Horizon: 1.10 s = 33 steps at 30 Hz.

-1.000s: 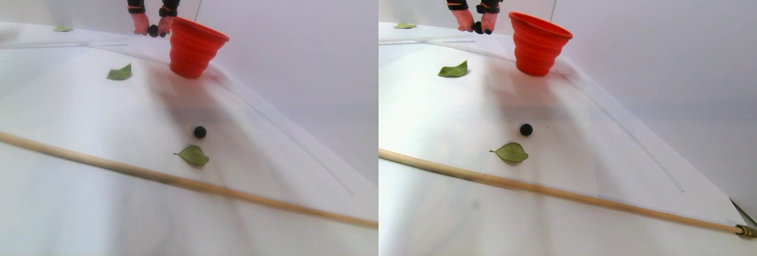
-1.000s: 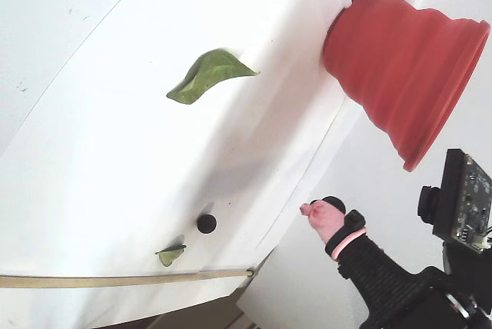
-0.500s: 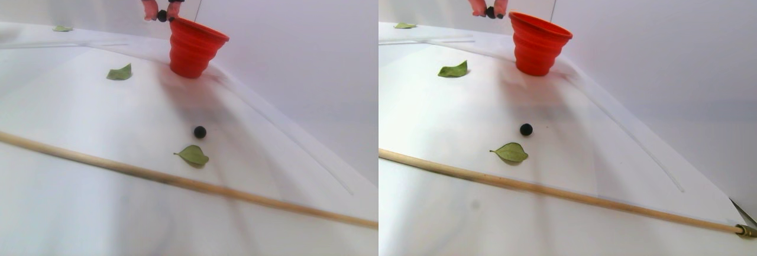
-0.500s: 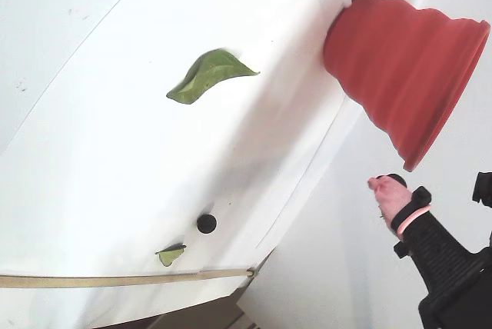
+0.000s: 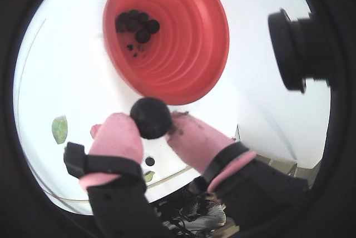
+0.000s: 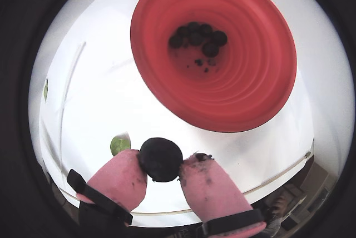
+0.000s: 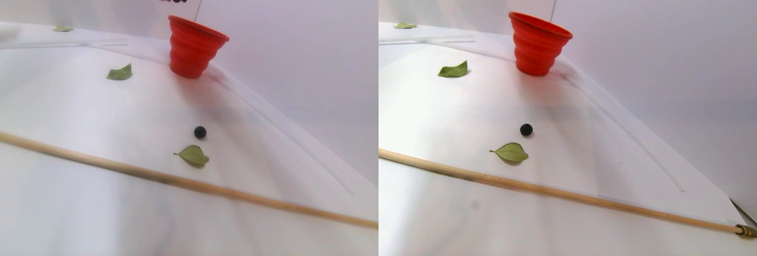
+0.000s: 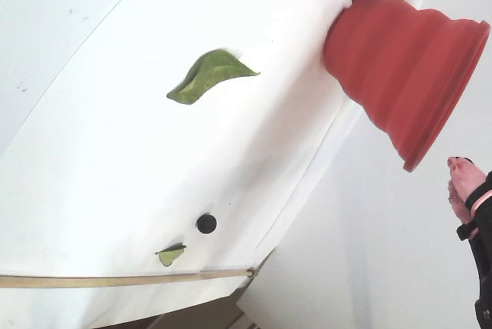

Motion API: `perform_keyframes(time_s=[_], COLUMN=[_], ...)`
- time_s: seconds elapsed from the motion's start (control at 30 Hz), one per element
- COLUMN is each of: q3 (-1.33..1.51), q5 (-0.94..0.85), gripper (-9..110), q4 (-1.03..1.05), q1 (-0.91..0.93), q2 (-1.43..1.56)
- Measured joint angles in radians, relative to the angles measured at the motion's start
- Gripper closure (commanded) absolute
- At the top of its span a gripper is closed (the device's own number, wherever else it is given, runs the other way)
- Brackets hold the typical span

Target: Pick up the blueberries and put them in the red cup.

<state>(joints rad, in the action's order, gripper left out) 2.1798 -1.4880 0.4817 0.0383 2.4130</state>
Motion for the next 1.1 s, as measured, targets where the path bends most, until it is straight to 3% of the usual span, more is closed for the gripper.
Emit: perform_keyframes(time_s=[0.77,1.1], q3=[-0.077,-0.089], q5=[0.011,0.048], gripper=[90,84], q4=[-0.123,-0.129], q1=[0.109,0.132], q2=[-0.173,-0.183])
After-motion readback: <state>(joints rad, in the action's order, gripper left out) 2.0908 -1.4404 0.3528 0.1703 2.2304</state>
